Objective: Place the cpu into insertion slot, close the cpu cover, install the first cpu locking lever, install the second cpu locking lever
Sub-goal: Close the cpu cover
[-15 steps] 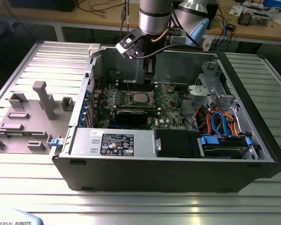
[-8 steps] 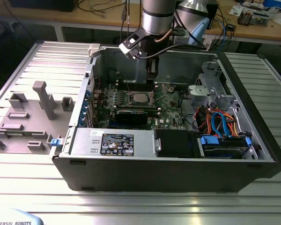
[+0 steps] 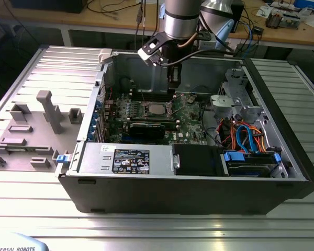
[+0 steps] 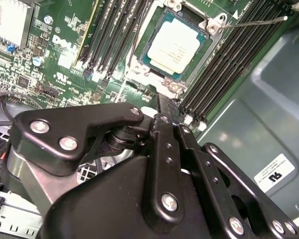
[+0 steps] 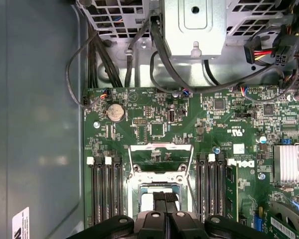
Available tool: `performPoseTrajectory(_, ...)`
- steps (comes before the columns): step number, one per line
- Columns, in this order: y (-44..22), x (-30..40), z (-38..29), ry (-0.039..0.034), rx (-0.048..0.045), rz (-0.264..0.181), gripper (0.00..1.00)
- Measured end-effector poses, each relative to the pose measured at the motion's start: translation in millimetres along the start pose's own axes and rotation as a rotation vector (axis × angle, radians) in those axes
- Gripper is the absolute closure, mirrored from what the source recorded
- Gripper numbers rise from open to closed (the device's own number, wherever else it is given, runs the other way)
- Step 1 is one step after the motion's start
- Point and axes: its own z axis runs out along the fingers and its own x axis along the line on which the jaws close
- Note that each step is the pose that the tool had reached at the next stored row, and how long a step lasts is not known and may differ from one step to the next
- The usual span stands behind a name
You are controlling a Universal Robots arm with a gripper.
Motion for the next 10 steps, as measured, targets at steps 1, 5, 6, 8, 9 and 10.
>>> performPoseTrajectory(1,1.3,0.0,0.0,-0.0001,-0.0001,0.000,0.89)
performPoseTrajectory(5,2.2,0.0,0.0,0.0000,-0.0001,0.000,0.89)
performPoseTrajectory(6,2.3,0.0,0.0,0.0000,-0.0001,0.000,0.89)
performPoseTrajectory(8,3.2,0.1,0.0,0.0000,0.0000,0.000,0.89)
performPoseTrajectory(9,3.2,0.1,0.0,-0.0001,0.0000,0.000,0.89)
performPoseTrajectory(10,3.3,0.1,0.0,0.0000,0.0000,0.000,0.89)
